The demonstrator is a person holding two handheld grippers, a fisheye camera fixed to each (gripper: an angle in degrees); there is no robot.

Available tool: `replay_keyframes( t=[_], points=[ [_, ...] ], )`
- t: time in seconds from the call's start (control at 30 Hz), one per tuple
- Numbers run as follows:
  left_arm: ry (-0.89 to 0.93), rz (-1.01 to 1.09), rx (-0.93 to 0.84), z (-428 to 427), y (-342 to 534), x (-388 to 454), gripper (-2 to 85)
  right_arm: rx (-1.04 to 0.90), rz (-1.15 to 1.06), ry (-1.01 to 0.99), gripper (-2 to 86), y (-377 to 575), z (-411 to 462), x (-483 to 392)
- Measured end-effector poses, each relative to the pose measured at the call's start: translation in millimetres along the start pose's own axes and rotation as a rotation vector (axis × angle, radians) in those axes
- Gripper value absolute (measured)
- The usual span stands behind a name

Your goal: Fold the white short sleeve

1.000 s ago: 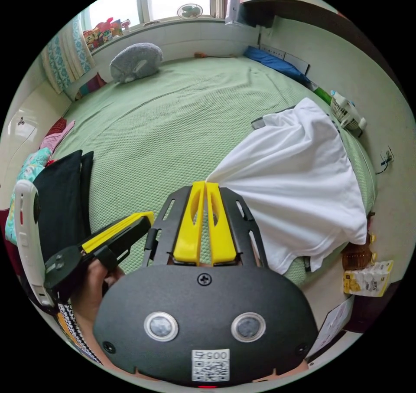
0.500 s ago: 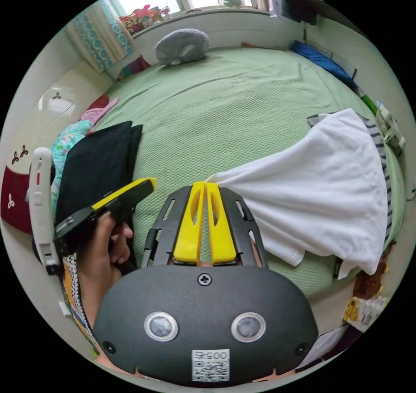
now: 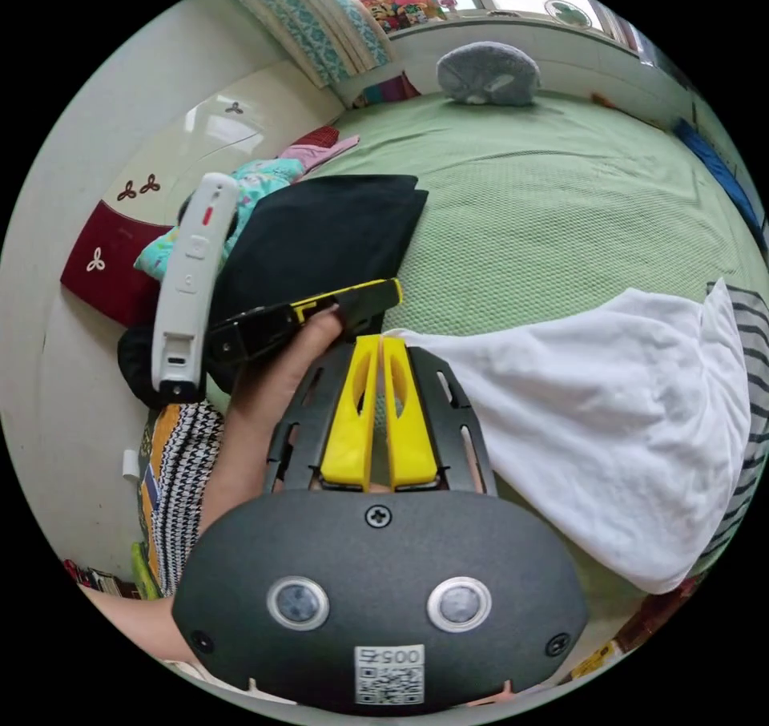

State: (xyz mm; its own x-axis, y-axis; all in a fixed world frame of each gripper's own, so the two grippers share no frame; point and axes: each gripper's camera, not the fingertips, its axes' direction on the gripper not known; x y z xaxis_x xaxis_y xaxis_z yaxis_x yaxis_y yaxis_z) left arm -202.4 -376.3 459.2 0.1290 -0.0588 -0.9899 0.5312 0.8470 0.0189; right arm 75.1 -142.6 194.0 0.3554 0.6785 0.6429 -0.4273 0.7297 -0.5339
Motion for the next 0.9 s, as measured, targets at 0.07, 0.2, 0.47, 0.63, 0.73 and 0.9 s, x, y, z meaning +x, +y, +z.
replay_keyframes(
  t=[0.07, 0.2, 0.47, 0.63, 0.73, 0.9],
  points=[
    [-0.021, 0.016, 0.013, -5, 1, 0, -0.7, -0.002, 0.007, 0.000, -1.2, -1, -4, 10],
    [-0.024, 0.034, 0.003, -6, 2, 0, -0.7, 0.060, -0.004, 0.018, 0.4, -1, -26, 30],
    [0.035, 0.059, -0.028, -2, 0, 2, -0.6, 0.211, 0.228, -0.021, 5.3, 3, -75, 111],
    [0.066, 0.069, -0.056, 2, -3, 2, -0.6, 0.212, 0.287, 0.000, 7.2, 1, -74, 135],
    [0.061, 0.088, -0.067, 4, -4, 5, -0.6, 0.140, 0.318, 0.055, 7.8, -9, -56, 141],
    [0.039, 0.109, -0.061, 4, -6, 7, -0.6, 0.037, 0.288, 0.126, 7.5, -31, -26, 128]
  ],
)
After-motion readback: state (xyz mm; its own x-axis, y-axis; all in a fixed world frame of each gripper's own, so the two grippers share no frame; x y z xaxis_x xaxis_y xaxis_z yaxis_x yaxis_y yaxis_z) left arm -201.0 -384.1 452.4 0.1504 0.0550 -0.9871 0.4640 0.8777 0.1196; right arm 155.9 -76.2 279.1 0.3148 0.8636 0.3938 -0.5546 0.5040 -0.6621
